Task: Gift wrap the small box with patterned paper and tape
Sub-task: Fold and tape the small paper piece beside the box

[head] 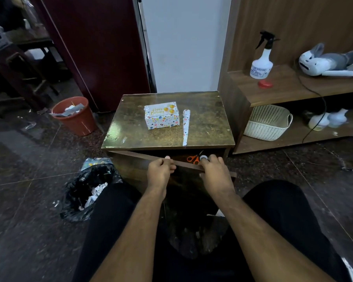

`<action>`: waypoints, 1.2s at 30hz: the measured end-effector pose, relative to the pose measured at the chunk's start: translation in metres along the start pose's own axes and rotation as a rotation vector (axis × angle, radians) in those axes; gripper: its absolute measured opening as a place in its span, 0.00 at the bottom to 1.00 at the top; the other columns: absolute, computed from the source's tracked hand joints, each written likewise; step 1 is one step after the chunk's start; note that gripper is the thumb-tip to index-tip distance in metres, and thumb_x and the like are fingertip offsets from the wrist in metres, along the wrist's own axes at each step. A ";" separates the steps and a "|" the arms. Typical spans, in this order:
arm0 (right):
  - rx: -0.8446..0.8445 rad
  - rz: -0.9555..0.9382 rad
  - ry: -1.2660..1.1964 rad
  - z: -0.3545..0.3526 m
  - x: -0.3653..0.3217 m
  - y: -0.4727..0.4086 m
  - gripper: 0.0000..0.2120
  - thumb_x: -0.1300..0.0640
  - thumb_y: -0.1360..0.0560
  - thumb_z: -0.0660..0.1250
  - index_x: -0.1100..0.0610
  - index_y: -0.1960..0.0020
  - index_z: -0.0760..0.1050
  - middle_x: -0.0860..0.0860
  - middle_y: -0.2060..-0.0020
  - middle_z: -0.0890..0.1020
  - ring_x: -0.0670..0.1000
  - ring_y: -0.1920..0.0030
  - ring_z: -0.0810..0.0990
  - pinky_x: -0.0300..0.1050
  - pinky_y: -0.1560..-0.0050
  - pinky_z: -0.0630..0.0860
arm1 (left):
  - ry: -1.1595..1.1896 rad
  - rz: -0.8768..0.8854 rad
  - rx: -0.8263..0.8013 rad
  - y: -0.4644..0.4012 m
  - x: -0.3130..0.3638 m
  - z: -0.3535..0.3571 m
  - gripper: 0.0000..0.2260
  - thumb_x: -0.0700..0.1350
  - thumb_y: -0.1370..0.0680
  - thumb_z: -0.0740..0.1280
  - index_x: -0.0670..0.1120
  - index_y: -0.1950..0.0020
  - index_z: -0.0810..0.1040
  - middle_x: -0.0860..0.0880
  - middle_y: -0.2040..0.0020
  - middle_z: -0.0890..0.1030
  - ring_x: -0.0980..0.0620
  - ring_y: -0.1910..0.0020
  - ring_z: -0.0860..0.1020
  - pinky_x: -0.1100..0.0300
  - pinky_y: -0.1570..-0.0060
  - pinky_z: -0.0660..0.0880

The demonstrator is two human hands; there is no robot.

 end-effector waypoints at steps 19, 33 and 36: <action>0.212 -0.007 -0.094 0.008 -0.001 -0.024 0.17 0.60 0.21 0.70 0.56 0.32 0.76 0.51 0.42 0.76 0.54 0.44 0.80 0.54 0.46 0.81 | 0.210 -0.122 0.028 -0.029 -0.003 0.034 0.20 0.60 0.15 0.58 0.47 0.51 0.80 0.47 0.48 0.83 0.48 0.44 0.80 0.47 0.41 0.76; 0.332 -0.052 -0.151 -0.033 -0.018 -0.032 0.07 0.59 0.22 0.70 0.58 0.44 0.79 0.54 0.51 0.76 0.57 0.51 0.79 0.54 0.57 0.80 | 0.106 -0.022 -0.148 -0.011 0.036 0.042 0.09 0.48 0.15 0.63 0.48 0.48 0.82 0.48 0.51 0.87 0.51 0.54 0.84 0.59 0.59 0.74; 0.360 -0.077 -0.228 -0.050 -0.027 -0.049 0.08 0.59 0.21 0.69 0.57 0.43 0.79 0.54 0.48 0.76 0.56 0.48 0.78 0.53 0.54 0.79 | 0.013 0.221 -0.078 -0.017 0.063 0.032 0.08 0.48 0.17 0.66 0.49 0.52 0.83 0.51 0.54 0.87 0.52 0.53 0.85 0.58 0.53 0.78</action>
Point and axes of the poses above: each hand's wrist, its own y-axis away from the middle knuckle, its own z-axis out of the palm, x = y × z, the point moved 7 cm from there along -y, towards the middle knuckle
